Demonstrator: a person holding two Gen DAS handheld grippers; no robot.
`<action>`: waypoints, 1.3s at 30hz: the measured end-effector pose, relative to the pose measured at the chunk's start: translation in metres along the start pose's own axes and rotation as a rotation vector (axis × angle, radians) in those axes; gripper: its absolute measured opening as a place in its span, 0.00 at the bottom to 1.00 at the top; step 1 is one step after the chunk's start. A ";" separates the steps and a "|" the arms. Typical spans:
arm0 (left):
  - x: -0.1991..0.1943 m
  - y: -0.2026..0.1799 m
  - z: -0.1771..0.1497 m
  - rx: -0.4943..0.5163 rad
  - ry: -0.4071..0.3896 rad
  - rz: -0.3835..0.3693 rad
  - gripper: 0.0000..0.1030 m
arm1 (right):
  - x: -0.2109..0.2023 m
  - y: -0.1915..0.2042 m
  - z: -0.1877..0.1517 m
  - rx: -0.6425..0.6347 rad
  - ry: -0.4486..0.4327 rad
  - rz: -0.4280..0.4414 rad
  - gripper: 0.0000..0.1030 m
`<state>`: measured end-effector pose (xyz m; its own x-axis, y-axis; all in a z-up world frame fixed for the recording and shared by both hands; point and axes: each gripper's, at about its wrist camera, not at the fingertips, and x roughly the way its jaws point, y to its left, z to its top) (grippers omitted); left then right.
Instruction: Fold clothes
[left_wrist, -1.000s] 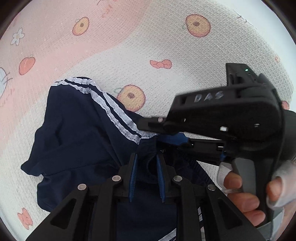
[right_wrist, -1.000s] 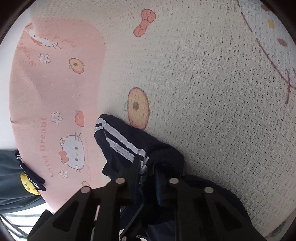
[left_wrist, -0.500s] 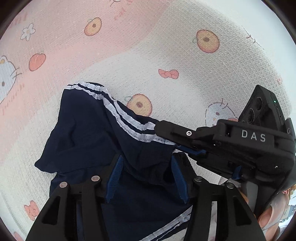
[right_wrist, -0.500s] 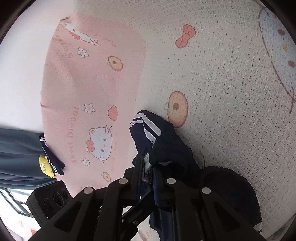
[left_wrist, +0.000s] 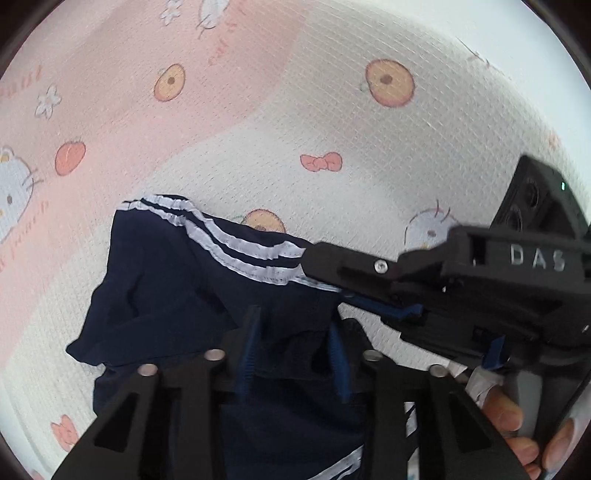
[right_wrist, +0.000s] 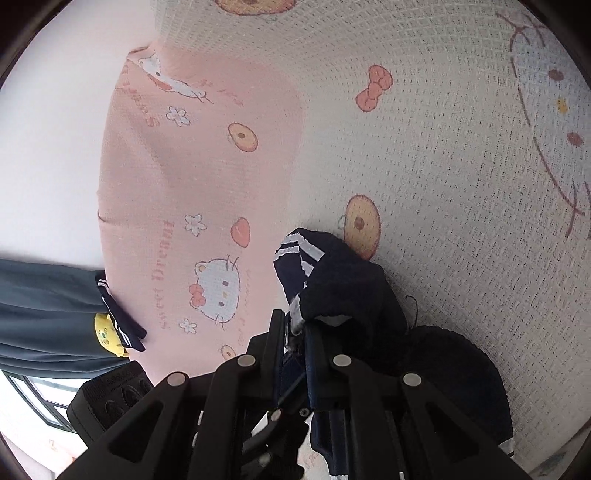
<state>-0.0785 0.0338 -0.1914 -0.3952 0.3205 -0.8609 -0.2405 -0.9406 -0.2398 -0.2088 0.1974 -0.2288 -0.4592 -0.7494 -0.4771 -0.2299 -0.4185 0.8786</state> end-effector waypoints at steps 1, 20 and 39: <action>0.002 0.001 0.001 -0.005 0.008 -0.014 0.14 | 0.001 -0.001 0.000 0.010 0.002 -0.001 0.10; 0.002 0.003 0.002 0.017 0.070 -0.098 0.13 | 0.019 -0.002 0.002 -0.044 -0.033 -0.137 0.10; -0.008 0.127 0.029 -0.235 0.050 -0.042 0.56 | 0.019 0.003 0.007 -0.156 -0.061 -0.365 0.10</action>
<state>-0.1314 -0.0848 -0.2019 -0.3432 0.3598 -0.8676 -0.0405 -0.9285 -0.3691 -0.2245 0.1852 -0.2353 -0.4229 -0.5067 -0.7513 -0.2564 -0.7282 0.6355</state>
